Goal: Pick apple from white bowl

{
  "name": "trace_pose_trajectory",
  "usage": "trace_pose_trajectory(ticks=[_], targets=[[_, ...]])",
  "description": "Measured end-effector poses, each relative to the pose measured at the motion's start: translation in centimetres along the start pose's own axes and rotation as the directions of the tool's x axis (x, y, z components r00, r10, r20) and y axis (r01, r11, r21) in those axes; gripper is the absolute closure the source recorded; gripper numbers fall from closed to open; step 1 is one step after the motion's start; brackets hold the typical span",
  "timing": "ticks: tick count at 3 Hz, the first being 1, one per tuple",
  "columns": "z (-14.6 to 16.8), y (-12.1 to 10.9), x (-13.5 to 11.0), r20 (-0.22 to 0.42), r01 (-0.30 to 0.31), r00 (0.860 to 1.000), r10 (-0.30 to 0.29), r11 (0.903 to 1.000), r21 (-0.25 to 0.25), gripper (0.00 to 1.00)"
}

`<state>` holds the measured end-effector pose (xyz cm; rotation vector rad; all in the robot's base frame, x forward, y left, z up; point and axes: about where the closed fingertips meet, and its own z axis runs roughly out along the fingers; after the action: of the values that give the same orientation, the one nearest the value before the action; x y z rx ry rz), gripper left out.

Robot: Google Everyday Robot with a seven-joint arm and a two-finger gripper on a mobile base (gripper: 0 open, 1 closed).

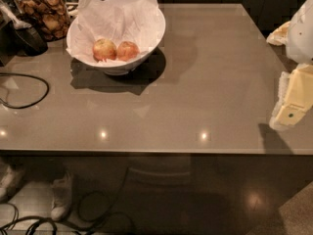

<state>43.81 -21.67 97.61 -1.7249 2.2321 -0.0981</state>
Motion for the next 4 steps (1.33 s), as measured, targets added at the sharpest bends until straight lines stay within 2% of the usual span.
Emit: trace_pose_trajectory(ticks=[1,2,3,4], targets=[[-0.1,-0.8,-0.9,-0.001,-0.005,1.0,0.005,0.9998,0.017,0.0],[-0.2,-6.8,-5.1,-0.038,-0.008,0.999,0.01,0.9984,0.056,0.0],[-0.1,-6.9,-5.2,-0.037,-0.011,0.999,0.013,0.9981,0.06,0.0],[1.0,-8.0,-6.1,-0.024,-0.078,0.997,0.079,0.9951,0.062,0.0]])
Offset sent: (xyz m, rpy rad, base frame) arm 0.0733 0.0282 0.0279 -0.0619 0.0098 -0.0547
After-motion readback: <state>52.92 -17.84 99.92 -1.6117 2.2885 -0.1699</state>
